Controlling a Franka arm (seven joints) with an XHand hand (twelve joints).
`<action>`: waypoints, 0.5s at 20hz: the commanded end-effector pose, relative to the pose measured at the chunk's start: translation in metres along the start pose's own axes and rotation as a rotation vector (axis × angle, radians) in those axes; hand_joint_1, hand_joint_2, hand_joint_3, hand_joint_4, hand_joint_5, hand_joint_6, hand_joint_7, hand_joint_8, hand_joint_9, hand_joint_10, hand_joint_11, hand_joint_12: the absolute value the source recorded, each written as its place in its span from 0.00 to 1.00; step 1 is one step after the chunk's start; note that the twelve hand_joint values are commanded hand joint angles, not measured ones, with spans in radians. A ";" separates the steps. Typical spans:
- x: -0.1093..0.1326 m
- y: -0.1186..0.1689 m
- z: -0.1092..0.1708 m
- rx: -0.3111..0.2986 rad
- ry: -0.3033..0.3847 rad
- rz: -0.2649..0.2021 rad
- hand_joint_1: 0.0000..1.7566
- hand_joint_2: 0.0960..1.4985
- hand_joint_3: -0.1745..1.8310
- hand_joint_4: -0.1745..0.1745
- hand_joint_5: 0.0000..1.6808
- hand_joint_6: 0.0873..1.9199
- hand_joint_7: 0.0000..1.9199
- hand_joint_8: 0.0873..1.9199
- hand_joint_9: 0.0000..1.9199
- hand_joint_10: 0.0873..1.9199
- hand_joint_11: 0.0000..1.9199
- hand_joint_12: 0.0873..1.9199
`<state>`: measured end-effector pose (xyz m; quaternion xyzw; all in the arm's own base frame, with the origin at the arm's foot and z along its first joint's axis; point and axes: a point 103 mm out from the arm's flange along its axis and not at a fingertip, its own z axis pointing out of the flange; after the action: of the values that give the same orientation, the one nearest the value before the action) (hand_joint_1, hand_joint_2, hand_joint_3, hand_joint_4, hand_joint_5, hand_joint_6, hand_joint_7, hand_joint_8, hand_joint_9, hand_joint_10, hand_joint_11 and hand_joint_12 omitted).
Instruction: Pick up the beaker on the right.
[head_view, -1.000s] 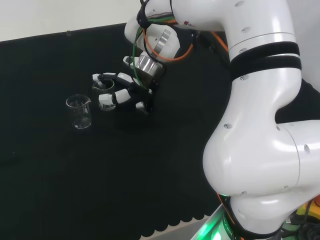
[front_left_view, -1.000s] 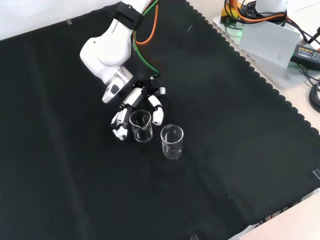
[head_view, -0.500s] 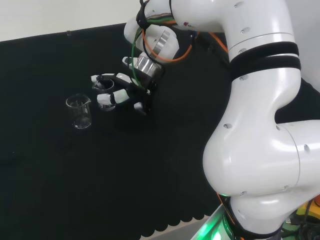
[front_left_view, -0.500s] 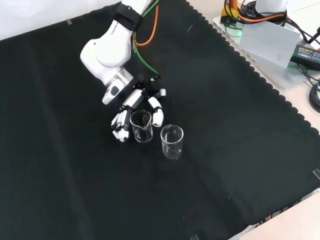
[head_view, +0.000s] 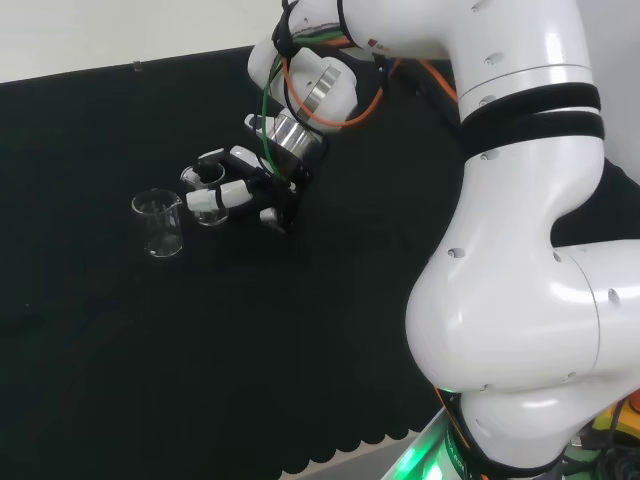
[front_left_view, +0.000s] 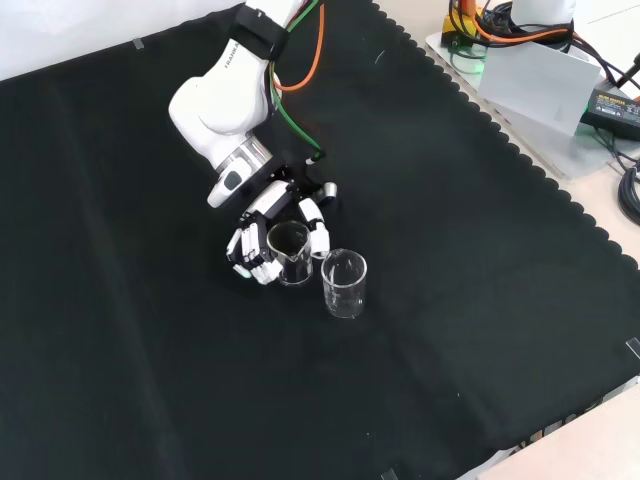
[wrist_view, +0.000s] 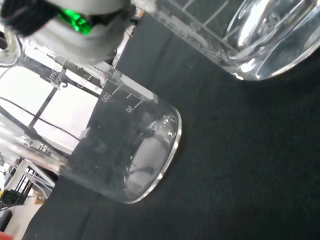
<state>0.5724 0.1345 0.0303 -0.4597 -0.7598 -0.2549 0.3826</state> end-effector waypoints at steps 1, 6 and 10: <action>0.012 -0.001 -0.028 -0.103 -0.085 -0.002 0.63 0.57 0.22 0.72 0.70 0.35 0.59 0.16 0.55 0.14 0.28 0.59; 0.018 -0.003 -0.050 -0.165 -0.152 -0.003 0.67 0.49 0.32 0.11 0.72 0.34 0.81 0.13 0.76 0.16 0.58 0.44; 0.022 -0.007 -0.066 -0.158 -0.254 -0.027 0.68 0.44 0.39 0.00 0.72 0.37 0.86 0.24 0.80 0.28 0.67 0.37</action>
<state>0.5798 0.1122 0.0700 -0.4955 -0.7674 -0.2728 0.3020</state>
